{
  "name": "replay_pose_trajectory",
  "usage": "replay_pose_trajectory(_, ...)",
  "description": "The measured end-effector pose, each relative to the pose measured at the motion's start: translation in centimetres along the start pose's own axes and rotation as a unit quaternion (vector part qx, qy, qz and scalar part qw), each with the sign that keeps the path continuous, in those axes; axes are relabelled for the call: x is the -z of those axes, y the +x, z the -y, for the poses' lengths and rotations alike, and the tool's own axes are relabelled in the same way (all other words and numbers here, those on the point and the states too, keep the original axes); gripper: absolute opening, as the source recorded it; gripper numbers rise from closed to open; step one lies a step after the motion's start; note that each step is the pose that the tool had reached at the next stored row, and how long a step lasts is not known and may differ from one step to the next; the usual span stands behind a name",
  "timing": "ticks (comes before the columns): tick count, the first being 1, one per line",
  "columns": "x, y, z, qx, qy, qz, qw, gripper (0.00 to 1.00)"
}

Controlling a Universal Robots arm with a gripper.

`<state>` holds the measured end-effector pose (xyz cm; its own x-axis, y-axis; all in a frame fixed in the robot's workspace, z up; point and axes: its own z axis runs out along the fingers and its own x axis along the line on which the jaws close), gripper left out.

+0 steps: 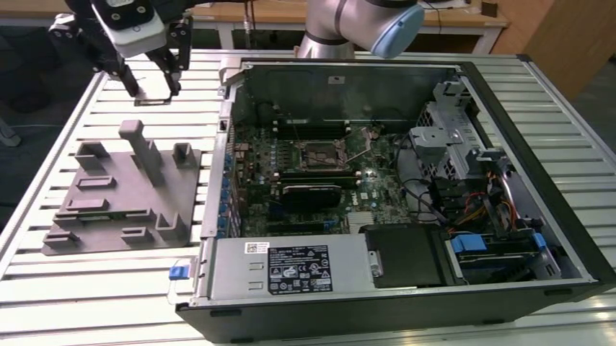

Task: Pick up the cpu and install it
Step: 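Pick up the cpu and move it towards the insertion slot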

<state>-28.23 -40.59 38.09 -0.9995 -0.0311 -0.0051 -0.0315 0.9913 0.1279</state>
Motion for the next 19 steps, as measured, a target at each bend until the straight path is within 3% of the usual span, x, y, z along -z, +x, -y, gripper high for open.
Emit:
replay_pose_trajectory(2, -0.01, -0.38, -0.04, 0.000, 0.0119, -0.0004, 0.9999, 0.54)
replay_pose_trajectory(5, -0.02, -0.81, -0.12, 0.000, 0.0369, -0.0012, 0.9993, 0.54)
replay_pose_trajectory(9, -0.03, -1.48, -0.19, 0.000, 0.0565, -0.0019, 0.9984, 0.54)
replay_pose_trajectory(10, -0.04, -1.66, -0.20, 0.000, 0.0595, -0.0019, 0.9982, 0.54)
replay_pose_trajectory(14, -0.04, -2.61, -0.20, 0.000, 0.0598, -0.0019, 0.9982, 0.54)
replay_pose_trajectory(19, -0.05, -4.35, -0.14, 0.000, 0.0598, -0.0019, 0.9982, 0.54)
